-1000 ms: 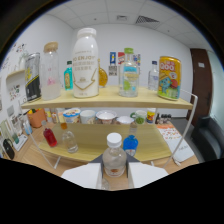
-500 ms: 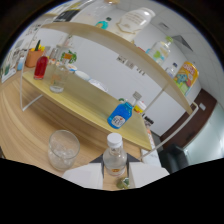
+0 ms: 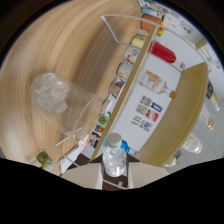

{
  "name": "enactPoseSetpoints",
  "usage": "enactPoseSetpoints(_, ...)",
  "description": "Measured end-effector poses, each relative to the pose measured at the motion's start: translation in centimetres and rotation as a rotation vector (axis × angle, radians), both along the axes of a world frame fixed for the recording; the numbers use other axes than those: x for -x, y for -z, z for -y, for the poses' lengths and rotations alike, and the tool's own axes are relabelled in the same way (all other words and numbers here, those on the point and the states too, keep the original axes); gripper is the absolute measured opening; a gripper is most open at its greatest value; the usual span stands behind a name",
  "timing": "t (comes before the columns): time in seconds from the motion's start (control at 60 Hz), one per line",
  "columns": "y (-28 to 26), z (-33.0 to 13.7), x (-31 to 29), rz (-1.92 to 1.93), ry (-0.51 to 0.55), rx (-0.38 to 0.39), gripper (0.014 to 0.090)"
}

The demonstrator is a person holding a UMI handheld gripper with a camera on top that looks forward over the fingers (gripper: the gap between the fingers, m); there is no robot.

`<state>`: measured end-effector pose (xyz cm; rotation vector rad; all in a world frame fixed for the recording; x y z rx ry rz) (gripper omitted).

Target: Make me a cup of Mojito.

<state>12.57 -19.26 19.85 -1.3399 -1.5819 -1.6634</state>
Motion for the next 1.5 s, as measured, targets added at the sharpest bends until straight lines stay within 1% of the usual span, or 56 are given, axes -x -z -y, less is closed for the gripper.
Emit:
enactPoseSetpoints(0.067,-0.1,-0.4,0.5,0.091,-0.036,0.014,0.0343)
enactPoseSetpoints(0.217,0.4,-0.1,0.8,0.121,-0.042,0.047,0.0342)
enactPoseSetpoints(0.333,0.1,0.2,1.3,0.077,-0.055,0.037,0.0346)
enactPoseSetpoints(0.417,-0.5,0.2,1.6,-0.026,-0.059,0.023,0.0343)
enactPoseSetpoints(0.533,-2.3,0.4,2.5,-0.35,-0.077,-0.017,0.0344)
enactPoseSetpoints(0.633,-4.1,0.8,4.0,-0.832,-0.101,-0.057,0.0346)
enactPoseSetpoints(0.683,-5.7,1.2,3.9,-1.059,-0.11,-0.103,0.0348)
enactPoseSetpoints(0.8,-6.1,1.7,2.1,-1.486,-0.056,-0.148,0.0347)
enactPoseSetpoints(0.817,-5.8,1.7,1.8,-1.544,-0.047,-0.142,0.0347)
enactPoseSetpoints(0.9,-3.4,1.5,0.1,-1.747,0.021,-0.142,0.0345)
enactPoseSetpoints(0.967,-0.5,1.0,-1.6,-1.826,0.105,-0.143,0.0344)
enactPoseSetpoints(1.033,2.9,0.7,-2.6,-1.868,0.179,-0.116,0.0344)
enactPoseSetpoints(1.233,11.7,0.7,-3.4,-1.918,0.335,-0.02,0.0343)
enactPoseSetpoints(1.35,15.0,0.8,-3.4,-1.93,0.386,0.023,0.0344)
enactPoseSetpoints(1.5,17.2,1.6,-2.7,-1.936,0.427,0.076,0.0343)
